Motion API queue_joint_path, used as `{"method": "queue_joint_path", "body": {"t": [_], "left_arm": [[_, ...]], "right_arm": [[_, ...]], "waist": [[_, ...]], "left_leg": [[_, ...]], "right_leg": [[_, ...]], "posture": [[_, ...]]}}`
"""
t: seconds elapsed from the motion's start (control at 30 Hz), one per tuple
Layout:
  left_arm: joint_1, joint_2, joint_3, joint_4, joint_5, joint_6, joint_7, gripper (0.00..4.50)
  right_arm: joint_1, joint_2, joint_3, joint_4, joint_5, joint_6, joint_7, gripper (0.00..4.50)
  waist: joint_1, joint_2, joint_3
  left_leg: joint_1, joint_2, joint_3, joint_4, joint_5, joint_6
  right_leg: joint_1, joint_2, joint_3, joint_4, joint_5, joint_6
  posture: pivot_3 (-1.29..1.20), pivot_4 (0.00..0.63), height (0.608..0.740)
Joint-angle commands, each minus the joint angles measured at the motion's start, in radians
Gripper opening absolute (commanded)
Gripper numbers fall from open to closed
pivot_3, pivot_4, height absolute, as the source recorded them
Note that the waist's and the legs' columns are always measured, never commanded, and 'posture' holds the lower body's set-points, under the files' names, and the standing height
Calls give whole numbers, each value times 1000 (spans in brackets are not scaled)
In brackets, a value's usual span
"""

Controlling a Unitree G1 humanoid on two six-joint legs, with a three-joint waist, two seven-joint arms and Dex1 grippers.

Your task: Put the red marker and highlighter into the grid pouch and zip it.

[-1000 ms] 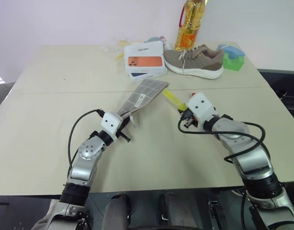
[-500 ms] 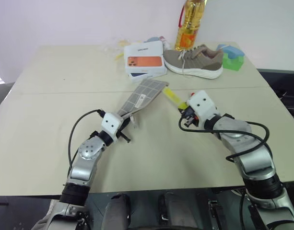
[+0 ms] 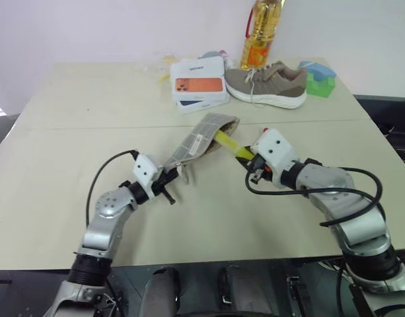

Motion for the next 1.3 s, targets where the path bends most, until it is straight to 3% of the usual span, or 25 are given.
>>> {"method": "queue_joint_path", "body": {"t": [0.03, 0.4, 0.67, 1.07, 1.3], "left_arm": [[-21, 33, 19, -33, -34, 18, -56, 0], [-53, 119, -79, -48, 23, -47, -250, 0], [-75, 161, -118, -90, 25, -18, -331, 0], [-77, 217, -56, -181, -32, 114, -336, 0], [-103, 200, -35, -101, -9, 92, -305, 0]], "right_arm": [[-8, -36, -38, -34, 17, -1, 21, 865], [-80, -259, 177, -56, -94, -204, 215, 865], [-119, -266, 275, -47, -204, -365, 301, 865], [-64, -286, 267, 2, -316, -451, 361, 865], [-38, -227, 155, -25, -254, -407, 336, 4387]], "waist": [[0, 0, 0], [0, 0, 0], [0, 0, 0], [1, 0, 0], [1, 0, 0]], "left_leg": [[0, 0, 0, 0, 0, 0], [0, 0, 0, 0, 0, 0], [0, 0, 0, 0, 0, 0], [0, 0, 1, 0, 0, 0], [0, 0, 1, 1, 0, 0]], "right_leg": [[0, 0, 0, 0, 0, 0], [0, 0, 0, 0, 0, 0], [-1, 0, 0, 0, 0, 0], [-1, 0, 0, 0, 0, 0], [0, 0, 0, 0, 0, 0]], "posture": [[0, 150, 740], [0, 150, 740], [0, 150, 740], [0, 150, 740], [0, 150, 740]]}}
